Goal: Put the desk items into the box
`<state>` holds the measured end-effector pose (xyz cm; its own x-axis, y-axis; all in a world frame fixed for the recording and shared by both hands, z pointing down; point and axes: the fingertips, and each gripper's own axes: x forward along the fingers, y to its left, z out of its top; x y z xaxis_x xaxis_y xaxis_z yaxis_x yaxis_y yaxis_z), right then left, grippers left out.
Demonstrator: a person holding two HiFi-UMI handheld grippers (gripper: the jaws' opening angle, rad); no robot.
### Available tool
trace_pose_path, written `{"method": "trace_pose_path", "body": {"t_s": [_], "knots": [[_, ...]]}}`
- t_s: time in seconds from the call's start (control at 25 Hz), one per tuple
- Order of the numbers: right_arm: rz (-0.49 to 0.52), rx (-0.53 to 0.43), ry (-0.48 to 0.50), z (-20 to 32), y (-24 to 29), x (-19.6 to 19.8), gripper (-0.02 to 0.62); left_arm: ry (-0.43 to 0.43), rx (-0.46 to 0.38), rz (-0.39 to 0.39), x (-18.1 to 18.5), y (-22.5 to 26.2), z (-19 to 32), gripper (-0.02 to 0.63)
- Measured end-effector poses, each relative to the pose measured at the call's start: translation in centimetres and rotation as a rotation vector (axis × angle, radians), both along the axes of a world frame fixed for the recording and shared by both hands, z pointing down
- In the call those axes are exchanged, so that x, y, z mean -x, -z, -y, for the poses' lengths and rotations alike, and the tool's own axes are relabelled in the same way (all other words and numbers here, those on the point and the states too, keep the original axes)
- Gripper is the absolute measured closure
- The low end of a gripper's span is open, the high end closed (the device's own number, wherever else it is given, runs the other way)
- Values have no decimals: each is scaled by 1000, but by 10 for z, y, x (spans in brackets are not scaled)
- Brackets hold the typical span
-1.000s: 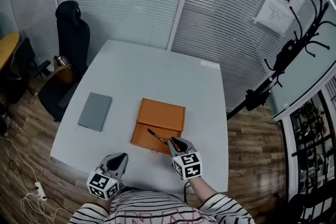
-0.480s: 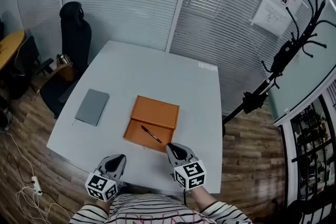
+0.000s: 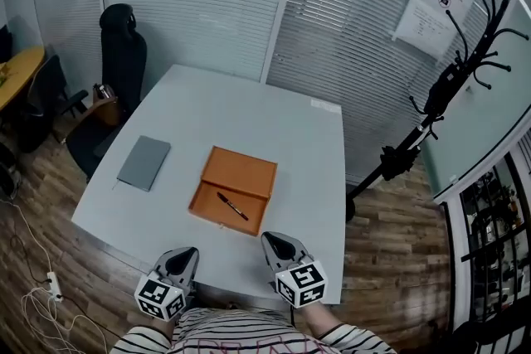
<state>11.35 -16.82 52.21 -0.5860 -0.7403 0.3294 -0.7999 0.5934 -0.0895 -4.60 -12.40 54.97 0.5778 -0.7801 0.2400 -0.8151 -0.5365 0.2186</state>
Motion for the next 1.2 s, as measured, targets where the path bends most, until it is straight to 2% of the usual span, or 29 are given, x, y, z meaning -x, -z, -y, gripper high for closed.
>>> {"method": "trace_pose_path", "body": {"t_s": [0.64,1.2], "knots": [[4,15,23,-33,-9,-17,569,-2,6,-1,-22,-5,-17,583],[-14,7,-1,-29,-8,-26,569,-14,6,2,-28,-4,-13,583]]}}
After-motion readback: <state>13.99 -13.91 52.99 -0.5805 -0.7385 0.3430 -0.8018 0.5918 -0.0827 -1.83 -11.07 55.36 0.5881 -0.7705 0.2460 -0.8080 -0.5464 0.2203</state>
